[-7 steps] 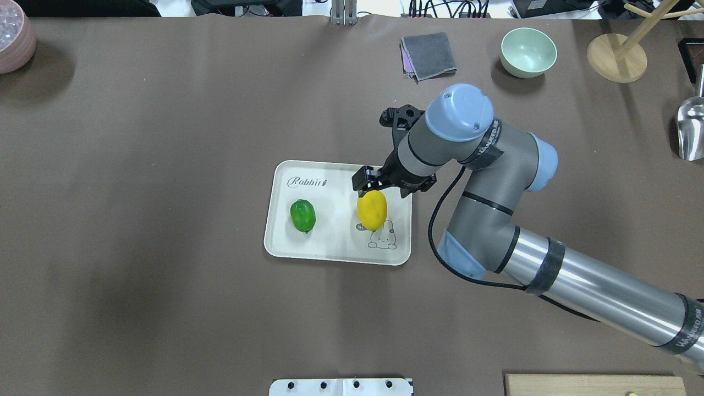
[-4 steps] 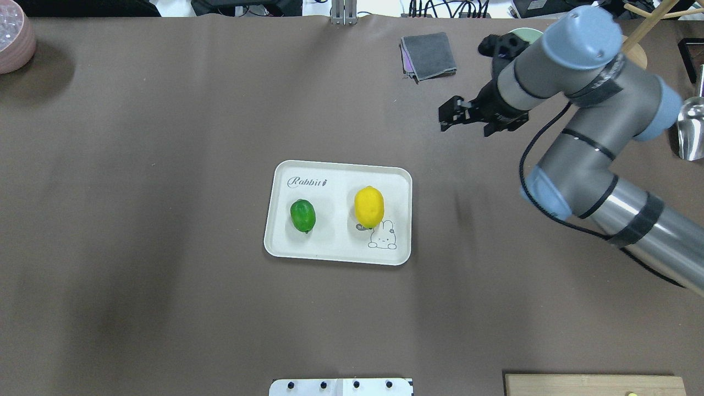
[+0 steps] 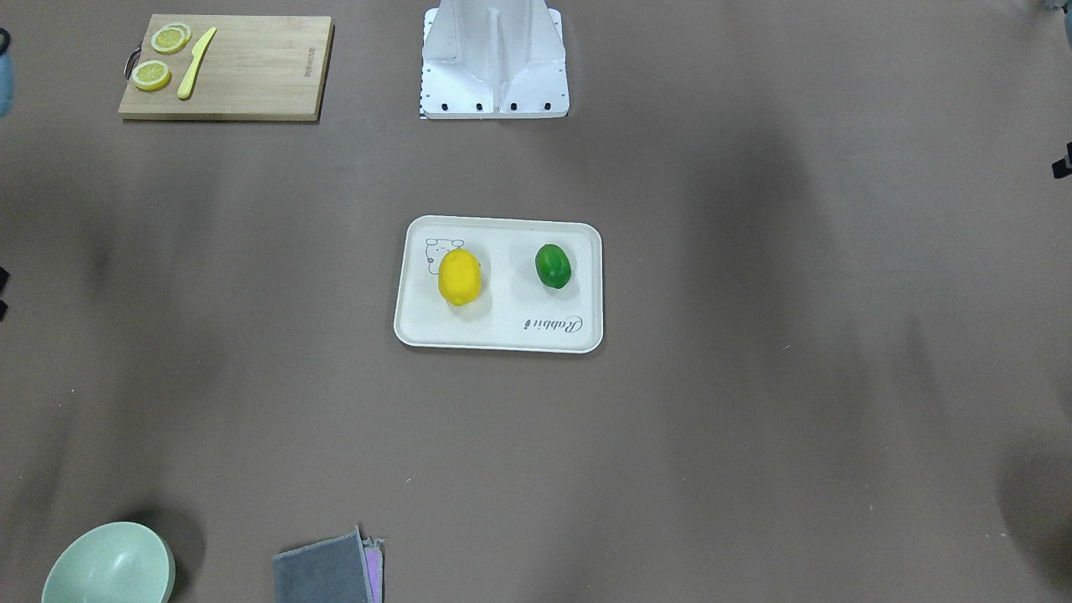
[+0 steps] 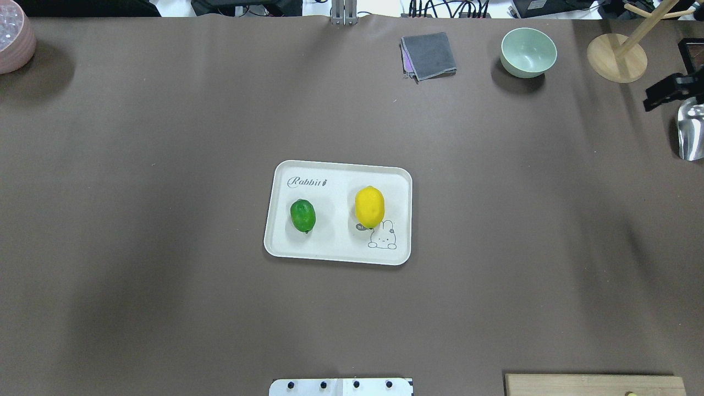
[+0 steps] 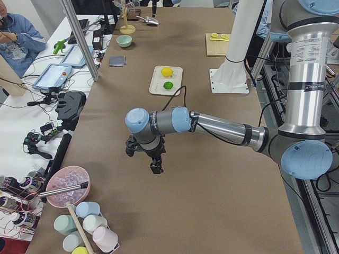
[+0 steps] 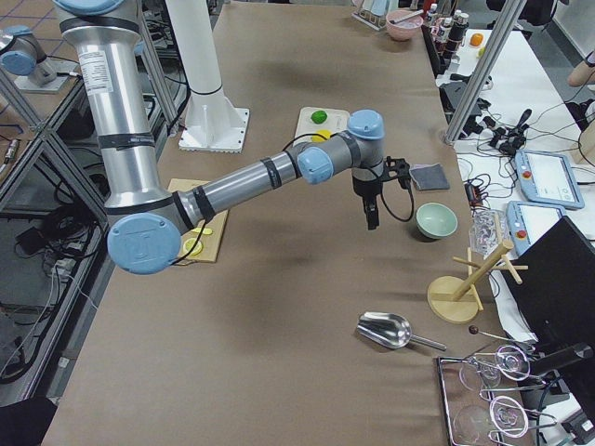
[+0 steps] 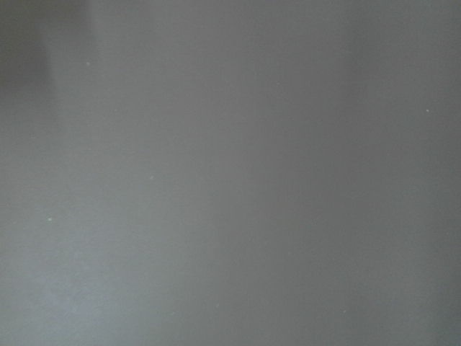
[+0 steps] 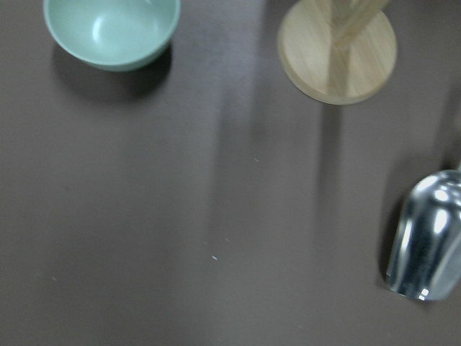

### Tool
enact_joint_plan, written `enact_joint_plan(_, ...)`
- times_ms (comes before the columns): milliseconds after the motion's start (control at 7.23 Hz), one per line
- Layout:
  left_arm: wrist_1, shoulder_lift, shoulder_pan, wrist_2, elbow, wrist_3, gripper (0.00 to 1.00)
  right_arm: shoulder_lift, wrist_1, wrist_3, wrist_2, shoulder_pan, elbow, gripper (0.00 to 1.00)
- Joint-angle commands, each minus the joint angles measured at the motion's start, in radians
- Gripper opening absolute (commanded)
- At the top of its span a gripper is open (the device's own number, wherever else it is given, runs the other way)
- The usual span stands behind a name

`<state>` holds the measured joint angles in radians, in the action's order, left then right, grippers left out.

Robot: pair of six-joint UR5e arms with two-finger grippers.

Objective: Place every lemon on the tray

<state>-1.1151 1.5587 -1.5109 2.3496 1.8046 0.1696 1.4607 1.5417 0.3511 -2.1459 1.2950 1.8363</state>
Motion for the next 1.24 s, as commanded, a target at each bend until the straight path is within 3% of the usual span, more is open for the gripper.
enact_joint_plan(0,0.012,-0.017,-0.038,-0.07,-0.039,0.013,0.98,0.105,0.037,-0.228,-0.04,0.142,-0.032,1.0)
enact_joint_plan(277,-0.018,-0.019,-0.043,-0.072,-0.08,0.086,0.98,0.164,0.031,-0.291,-0.174,0.239,-0.107,1.0)
enact_joint_plan(415,-0.02,-0.019,-0.06,-0.069,-0.106,0.163,0.98,0.179,0.031,-0.291,-0.198,0.253,-0.121,1.0)
enact_joint_plan(1106,-0.123,-0.051,-0.095,-0.059,-0.139,0.205,0.98,0.204,0.026,-0.276,-0.2,0.267,-0.118,1.0)
